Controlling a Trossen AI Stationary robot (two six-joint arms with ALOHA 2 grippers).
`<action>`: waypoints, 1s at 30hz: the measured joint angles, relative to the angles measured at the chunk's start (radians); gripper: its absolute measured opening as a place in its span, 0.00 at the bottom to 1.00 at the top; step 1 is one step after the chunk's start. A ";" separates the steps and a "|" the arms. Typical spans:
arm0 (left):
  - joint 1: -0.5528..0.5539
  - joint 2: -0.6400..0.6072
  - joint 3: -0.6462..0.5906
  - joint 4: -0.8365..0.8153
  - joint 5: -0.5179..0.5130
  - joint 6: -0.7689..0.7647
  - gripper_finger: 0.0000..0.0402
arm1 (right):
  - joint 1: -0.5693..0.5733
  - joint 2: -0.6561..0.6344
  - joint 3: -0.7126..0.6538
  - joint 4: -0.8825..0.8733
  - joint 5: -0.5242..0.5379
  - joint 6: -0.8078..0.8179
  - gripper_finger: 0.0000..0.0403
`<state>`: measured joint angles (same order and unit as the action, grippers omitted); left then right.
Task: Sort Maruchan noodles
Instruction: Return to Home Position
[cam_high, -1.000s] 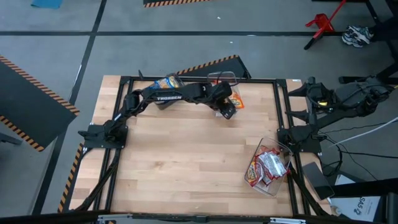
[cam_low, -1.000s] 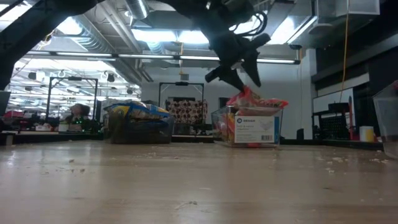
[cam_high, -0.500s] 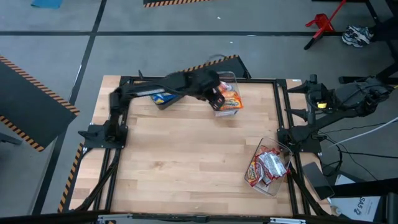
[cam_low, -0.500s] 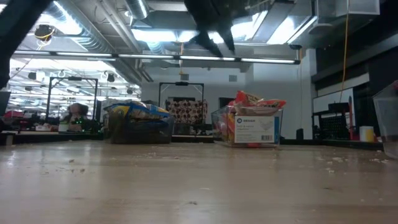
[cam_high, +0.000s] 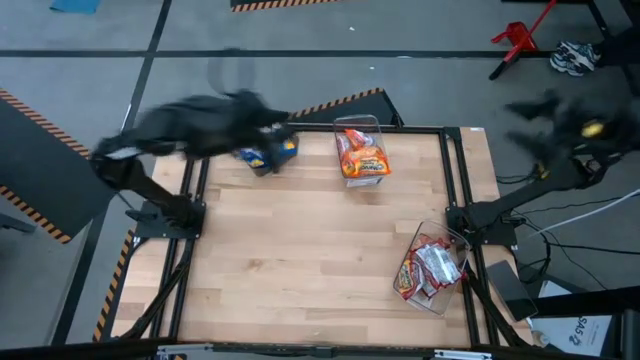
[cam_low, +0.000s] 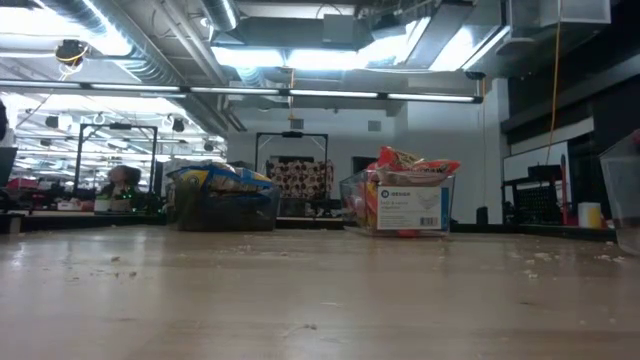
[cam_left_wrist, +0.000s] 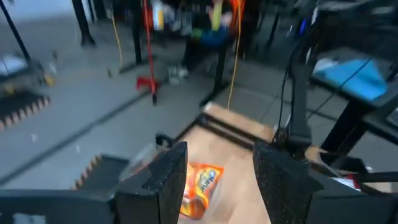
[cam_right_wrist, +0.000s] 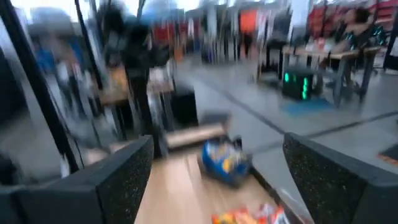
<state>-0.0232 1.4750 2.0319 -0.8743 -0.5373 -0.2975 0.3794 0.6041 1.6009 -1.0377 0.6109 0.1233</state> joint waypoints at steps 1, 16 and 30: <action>-0.025 -0.039 -0.001 -0.010 -0.032 0.015 0.44 | 0.000 -0.034 0.016 0.001 0.008 0.007 0.86; -0.376 -0.653 -0.857 0.263 -0.387 -0.160 0.44 | 0.000 -0.465 -0.541 0.111 0.089 0.316 0.86; -0.490 -1.406 -1.621 0.665 -0.280 -0.106 0.44 | 0.006 -0.596 -0.784 0.287 0.096 0.347 0.86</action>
<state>-0.5137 0.0691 0.4113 -0.2096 -0.8170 -0.4033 0.3855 0.0083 0.8166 -0.7512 0.7070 0.4700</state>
